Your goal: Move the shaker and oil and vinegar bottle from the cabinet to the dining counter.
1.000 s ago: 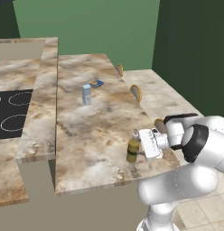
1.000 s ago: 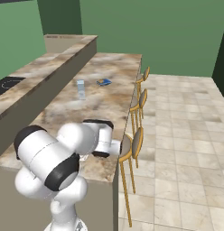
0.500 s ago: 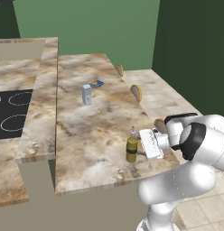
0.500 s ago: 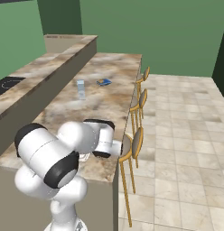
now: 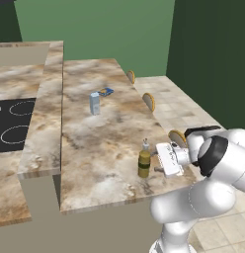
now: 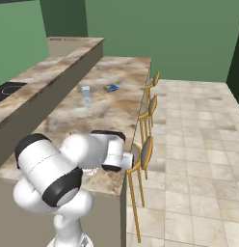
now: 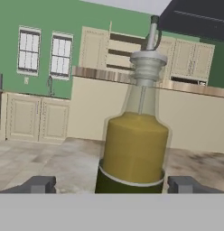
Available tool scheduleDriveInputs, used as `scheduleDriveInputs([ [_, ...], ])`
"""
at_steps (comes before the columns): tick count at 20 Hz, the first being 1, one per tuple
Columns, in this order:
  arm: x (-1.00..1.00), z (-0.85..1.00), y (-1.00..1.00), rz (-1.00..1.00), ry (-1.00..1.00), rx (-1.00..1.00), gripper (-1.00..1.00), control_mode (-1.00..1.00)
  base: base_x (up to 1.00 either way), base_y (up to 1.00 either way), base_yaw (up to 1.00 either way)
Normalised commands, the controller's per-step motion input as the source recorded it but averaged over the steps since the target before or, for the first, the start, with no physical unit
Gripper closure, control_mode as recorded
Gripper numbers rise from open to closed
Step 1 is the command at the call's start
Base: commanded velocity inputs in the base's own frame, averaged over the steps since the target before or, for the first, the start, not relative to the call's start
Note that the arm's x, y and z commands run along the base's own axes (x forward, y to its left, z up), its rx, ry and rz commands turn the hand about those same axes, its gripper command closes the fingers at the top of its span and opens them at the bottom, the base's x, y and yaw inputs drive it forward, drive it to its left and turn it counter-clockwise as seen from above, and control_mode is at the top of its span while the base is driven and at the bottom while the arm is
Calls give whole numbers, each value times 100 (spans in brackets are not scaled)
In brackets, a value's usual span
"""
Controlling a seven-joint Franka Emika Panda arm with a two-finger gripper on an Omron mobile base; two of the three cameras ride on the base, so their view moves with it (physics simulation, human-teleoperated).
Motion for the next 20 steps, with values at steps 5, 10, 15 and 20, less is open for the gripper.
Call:
scheduleDriveInputs([
  [5,-14,12,-27,-2,0,0,-100,-100,0,0,0],
  [10,-40,32,-31,-6,0,0,-100,-100,0,0,0],
  [15,-81,47,-12,-10,-2,0,-100,-100,0,0,0],
  [20,-98,63,-1,-11,-6,0,-100,-100,0,0,0],
])
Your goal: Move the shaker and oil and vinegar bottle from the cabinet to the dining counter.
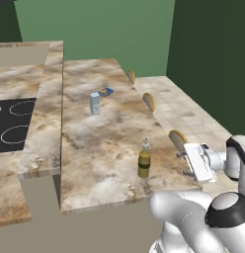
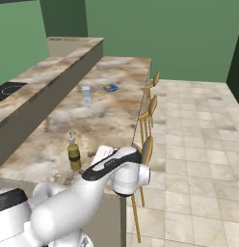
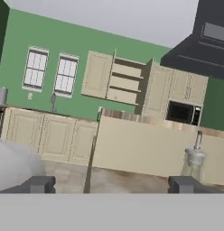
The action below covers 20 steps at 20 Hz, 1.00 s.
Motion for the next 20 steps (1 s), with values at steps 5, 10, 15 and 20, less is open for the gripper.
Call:
scheduleDriveInputs([
  [5,-95,68,19,-13,-2,0,-100,-100,0,0,0],
  [10,-82,74,58,-14,0,0,-100,-100,0,0,0],
  [15,-72,71,74,-14,1,-2,-100,-100,0,0,0],
  [20,-67,63,84,-17,9,-1,-100,-100,0,0,0],
])
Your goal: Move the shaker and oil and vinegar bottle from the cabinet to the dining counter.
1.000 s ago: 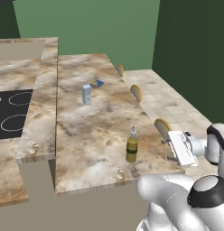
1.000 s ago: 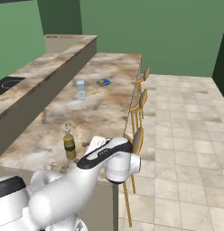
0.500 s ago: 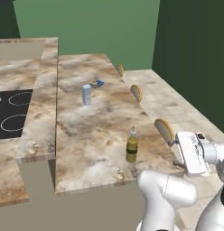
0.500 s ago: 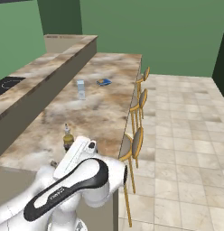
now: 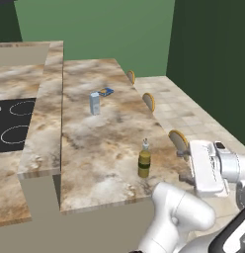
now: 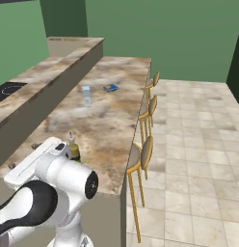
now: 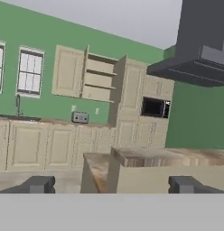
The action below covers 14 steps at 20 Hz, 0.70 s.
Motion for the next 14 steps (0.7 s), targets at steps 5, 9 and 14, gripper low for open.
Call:
scheduleDriveInputs([
  [5,-58,67,80,-19,17,-1,-100,-100,0,0,0],
  [9,-50,44,84,-20,21,-7,-100,-100,0,0,0],
  [14,-22,-3,92,-23,14,-17,-100,-100,0,0,0],
])
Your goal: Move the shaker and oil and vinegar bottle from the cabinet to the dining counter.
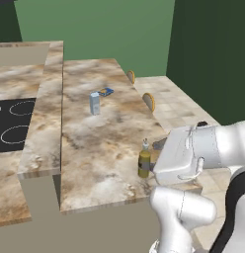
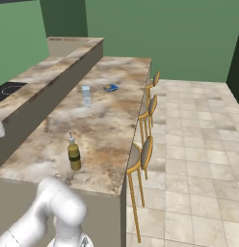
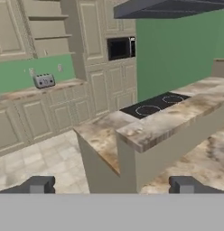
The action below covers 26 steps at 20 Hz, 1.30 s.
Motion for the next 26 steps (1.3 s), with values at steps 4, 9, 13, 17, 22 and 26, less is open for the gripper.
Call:
scheduleDriveInputs([
  [4,0,-4,19,-5,2,-6,-100,-100,0,0,0],
  [9,-3,-14,7,0,0,-2,-100,-100,0,0,0],
  [13,-7,-13,6,0,1,-2,-100,100,-37,37,0],
  [17,0,0,0,0,0,0,-100,100,-66,75,0],
  [22,0,0,0,0,0,0,-100,100,-72,81,5],
  [26,0,0,0,0,0,0,-100,100,-61,99,7],
])
